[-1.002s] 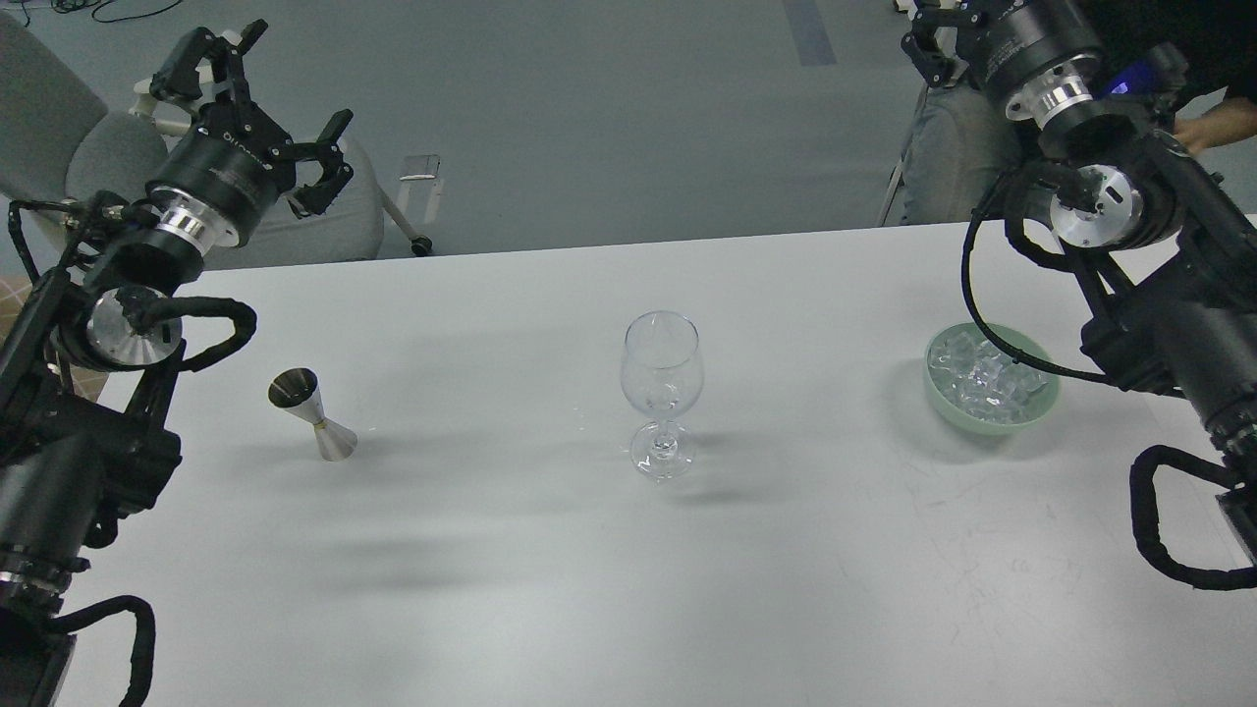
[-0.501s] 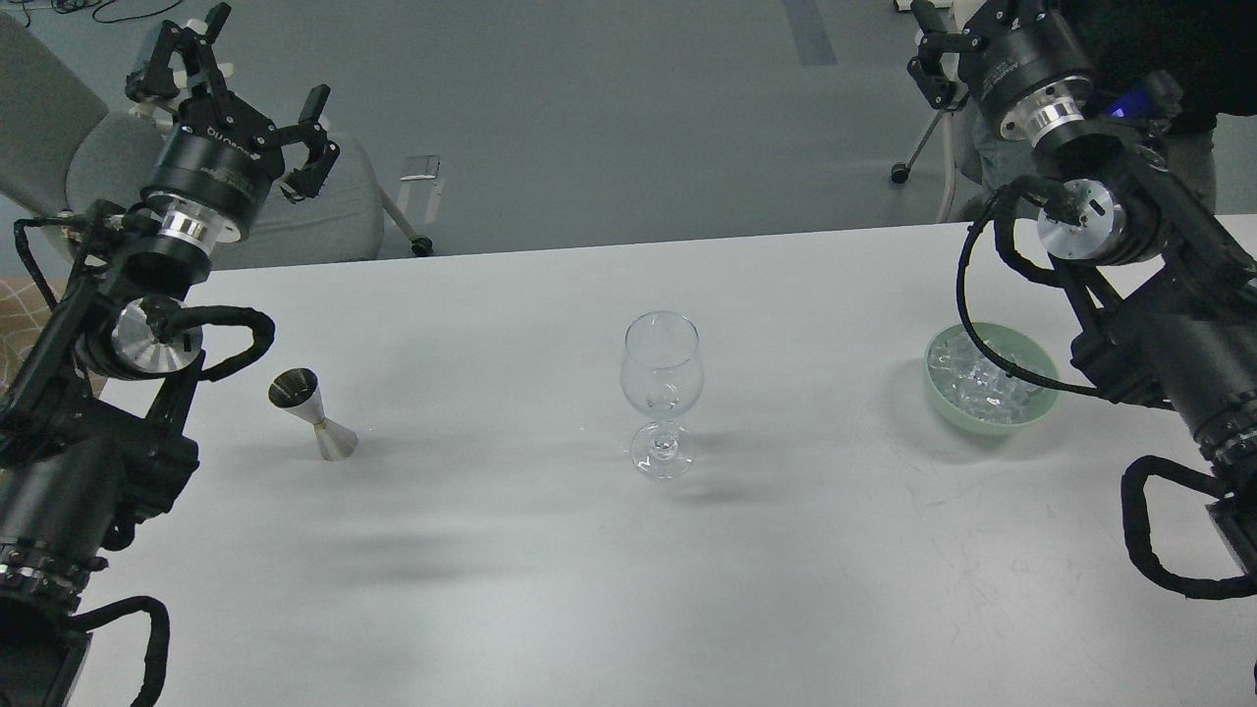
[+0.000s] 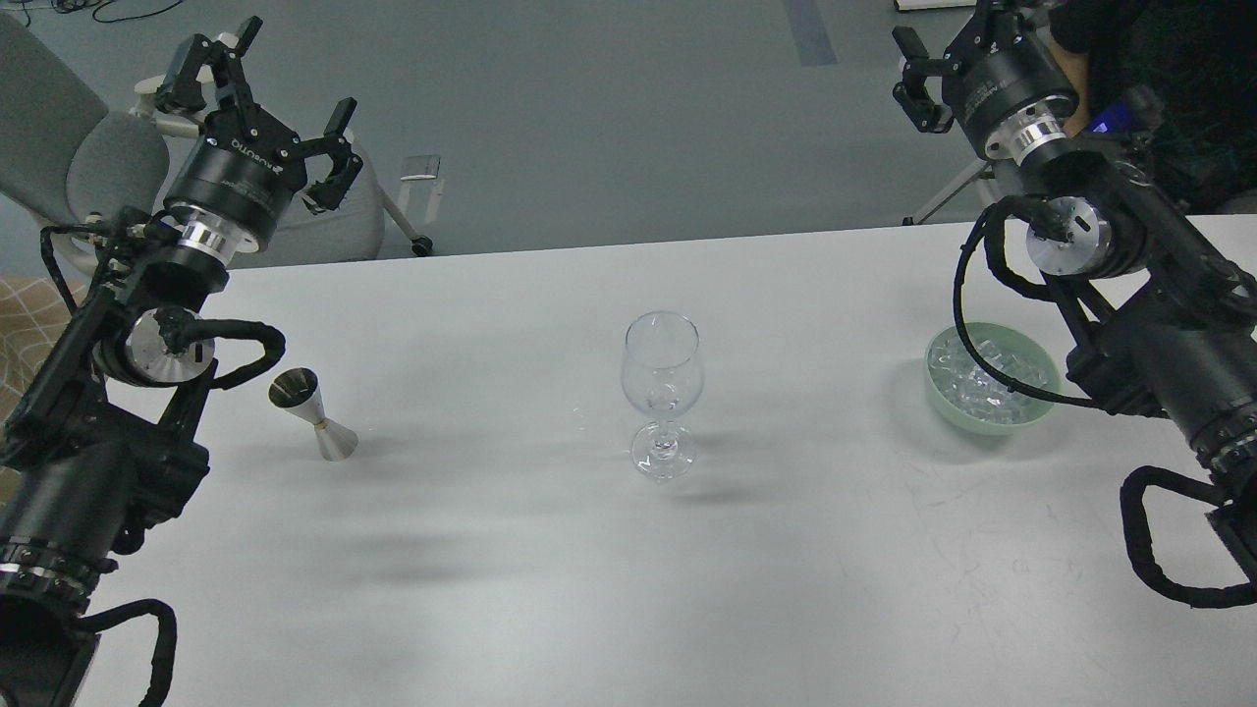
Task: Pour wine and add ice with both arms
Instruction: 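Lower the left gripper toward the metal jigger cup, then close the left gripper around the metal jigger cup, then lift the jigger with the left gripper and carry it above the wine glass, then tilt the jigger with the left gripper to pour into the glass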
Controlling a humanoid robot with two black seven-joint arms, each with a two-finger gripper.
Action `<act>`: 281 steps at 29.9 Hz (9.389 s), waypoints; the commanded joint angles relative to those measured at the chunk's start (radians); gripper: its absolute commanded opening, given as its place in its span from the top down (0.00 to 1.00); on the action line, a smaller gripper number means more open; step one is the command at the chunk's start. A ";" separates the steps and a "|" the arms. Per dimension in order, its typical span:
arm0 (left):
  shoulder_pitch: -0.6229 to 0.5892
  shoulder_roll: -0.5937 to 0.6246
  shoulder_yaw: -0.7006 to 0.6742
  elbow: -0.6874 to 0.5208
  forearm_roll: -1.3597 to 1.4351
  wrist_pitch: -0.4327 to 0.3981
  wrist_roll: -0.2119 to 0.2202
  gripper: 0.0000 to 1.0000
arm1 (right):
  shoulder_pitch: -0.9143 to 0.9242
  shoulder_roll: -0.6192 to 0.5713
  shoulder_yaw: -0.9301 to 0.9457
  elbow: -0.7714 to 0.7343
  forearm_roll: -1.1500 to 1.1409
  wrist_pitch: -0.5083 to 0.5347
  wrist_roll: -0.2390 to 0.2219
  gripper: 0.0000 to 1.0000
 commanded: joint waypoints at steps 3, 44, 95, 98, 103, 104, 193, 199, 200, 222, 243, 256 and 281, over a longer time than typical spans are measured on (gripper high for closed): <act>0.007 0.000 0.000 -0.003 0.000 -0.001 -0.001 0.02 | 0.002 0.003 -0.004 0.002 -0.001 -0.004 -0.001 0.00; 0.583 0.188 -0.253 -0.619 -0.586 0.121 0.407 0.01 | -0.035 0.012 -0.010 0.020 -0.003 -0.009 0.001 0.00; 0.783 -0.013 -0.292 -0.462 -0.529 0.333 0.457 0.01 | -0.045 -0.025 -0.033 0.064 -0.004 -0.010 -0.002 0.00; 0.752 -0.025 -0.290 -0.424 -0.519 0.332 0.462 0.01 | -0.053 -0.026 -0.033 0.069 -0.004 -0.010 -0.002 0.00; 0.745 -0.029 -0.289 -0.416 -0.519 0.332 0.460 0.01 | -0.056 -0.028 -0.033 0.071 -0.006 -0.010 -0.002 0.00; 0.739 -0.034 -0.286 -0.410 -0.517 0.332 0.459 0.01 | -0.058 -0.029 -0.033 0.071 -0.005 -0.010 -0.002 0.00; 0.404 -0.046 -0.160 -0.614 -0.471 0.558 0.622 1.00 | -0.065 -0.051 -0.059 0.081 -0.011 -0.010 -0.001 0.00; 0.376 -0.048 -0.105 -0.660 -0.468 0.638 0.622 1.00 | -0.065 -0.049 -0.058 0.081 -0.011 -0.010 -0.001 0.00; 0.375 -0.048 -0.099 -0.666 -0.465 0.641 0.622 1.00 | -0.065 -0.049 -0.058 0.081 -0.011 -0.010 -0.001 0.00; 0.314 -0.092 0.033 -0.782 -0.382 0.773 0.622 1.00 | -0.075 -0.052 -0.061 0.092 -0.011 -0.012 -0.001 0.00; 0.298 -0.103 0.141 -0.828 -0.267 0.786 0.622 1.00 | -0.082 -0.052 -0.063 0.094 -0.011 -0.012 -0.001 0.00; 0.295 -0.105 0.184 -0.848 -0.178 0.786 0.622 1.00 | -0.084 -0.052 -0.075 0.094 -0.011 -0.012 -0.001 0.00; 0.238 -0.152 0.241 -0.818 -0.008 0.786 0.622 1.00 | -0.085 -0.052 -0.075 0.100 -0.011 -0.013 -0.001 0.00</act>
